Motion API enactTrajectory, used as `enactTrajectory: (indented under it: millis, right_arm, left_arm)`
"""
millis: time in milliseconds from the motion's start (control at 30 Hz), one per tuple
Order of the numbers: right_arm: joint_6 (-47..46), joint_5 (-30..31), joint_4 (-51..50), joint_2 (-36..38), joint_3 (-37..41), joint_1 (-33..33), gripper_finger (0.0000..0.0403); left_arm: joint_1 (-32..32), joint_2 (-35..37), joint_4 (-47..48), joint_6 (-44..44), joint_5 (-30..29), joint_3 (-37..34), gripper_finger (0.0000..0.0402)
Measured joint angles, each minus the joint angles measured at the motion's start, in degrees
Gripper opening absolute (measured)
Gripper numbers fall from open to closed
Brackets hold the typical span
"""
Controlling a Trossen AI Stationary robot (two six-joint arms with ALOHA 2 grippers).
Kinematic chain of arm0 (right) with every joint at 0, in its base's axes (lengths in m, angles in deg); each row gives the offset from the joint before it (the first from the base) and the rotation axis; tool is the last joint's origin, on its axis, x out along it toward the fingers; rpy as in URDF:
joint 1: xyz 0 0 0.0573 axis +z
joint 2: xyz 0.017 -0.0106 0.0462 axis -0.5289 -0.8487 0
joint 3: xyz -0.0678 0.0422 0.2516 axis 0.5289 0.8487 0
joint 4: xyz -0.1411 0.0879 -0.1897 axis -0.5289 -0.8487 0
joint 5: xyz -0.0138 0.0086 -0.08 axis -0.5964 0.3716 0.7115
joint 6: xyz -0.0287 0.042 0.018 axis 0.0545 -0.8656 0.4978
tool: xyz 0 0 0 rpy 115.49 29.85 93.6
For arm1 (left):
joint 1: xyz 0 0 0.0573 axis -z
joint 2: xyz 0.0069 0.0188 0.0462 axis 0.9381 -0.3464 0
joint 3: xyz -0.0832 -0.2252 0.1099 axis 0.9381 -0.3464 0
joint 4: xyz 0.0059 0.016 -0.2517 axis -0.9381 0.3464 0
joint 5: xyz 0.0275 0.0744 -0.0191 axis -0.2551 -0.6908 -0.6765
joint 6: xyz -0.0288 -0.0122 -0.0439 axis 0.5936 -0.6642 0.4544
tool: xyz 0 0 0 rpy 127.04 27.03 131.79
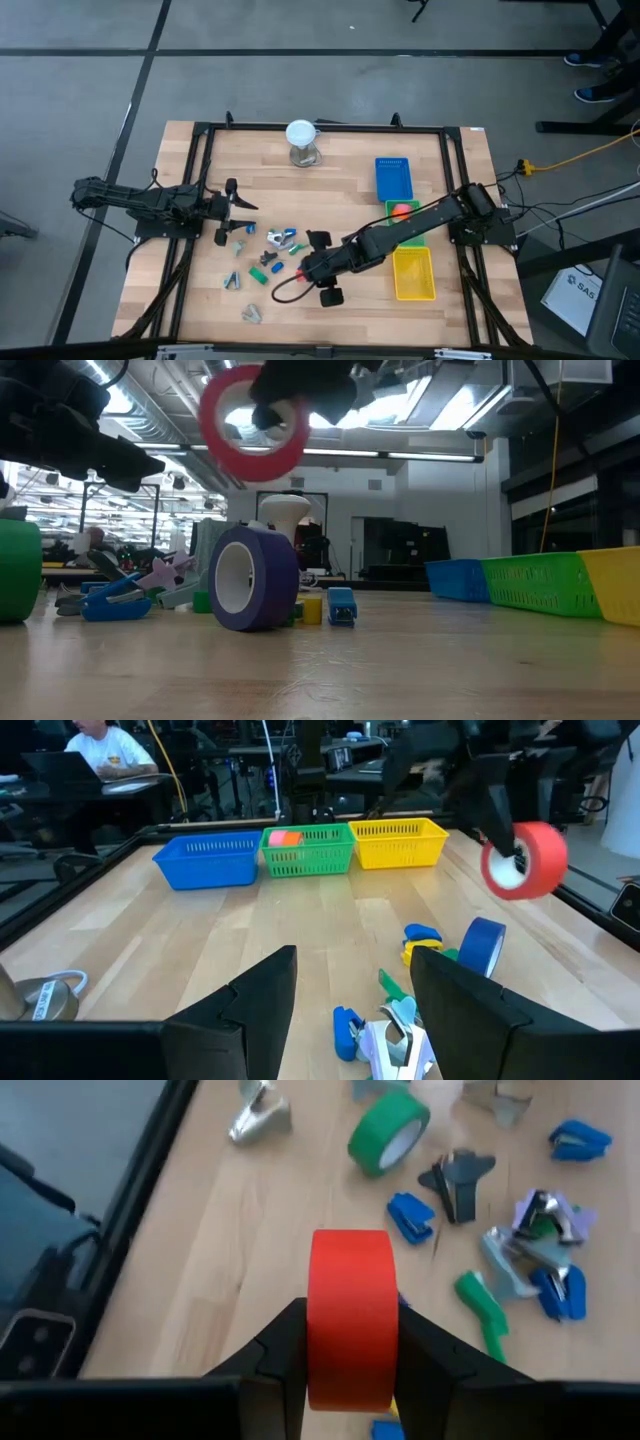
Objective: Pick and place Stapler, Stapler remover, tape
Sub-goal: Put the red tape into the green bin
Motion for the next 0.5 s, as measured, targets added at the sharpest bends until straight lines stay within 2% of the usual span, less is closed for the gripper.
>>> enactTrajectory:
  millis: [267,500]
  right_arm:
    - [0.1,0.9,-7.8,1.8,0.0,0.0,0.0108]
    - [3.9,3.4,-13.6,8.0,4.4,-0.9,0.0108]
  left_arm:
    - [0.0,0.0,0.0,0.0,0.0,0.0,0.0196]
    - [0.0,0.0,0.1,0.0,0.0,0.0,0.0196]
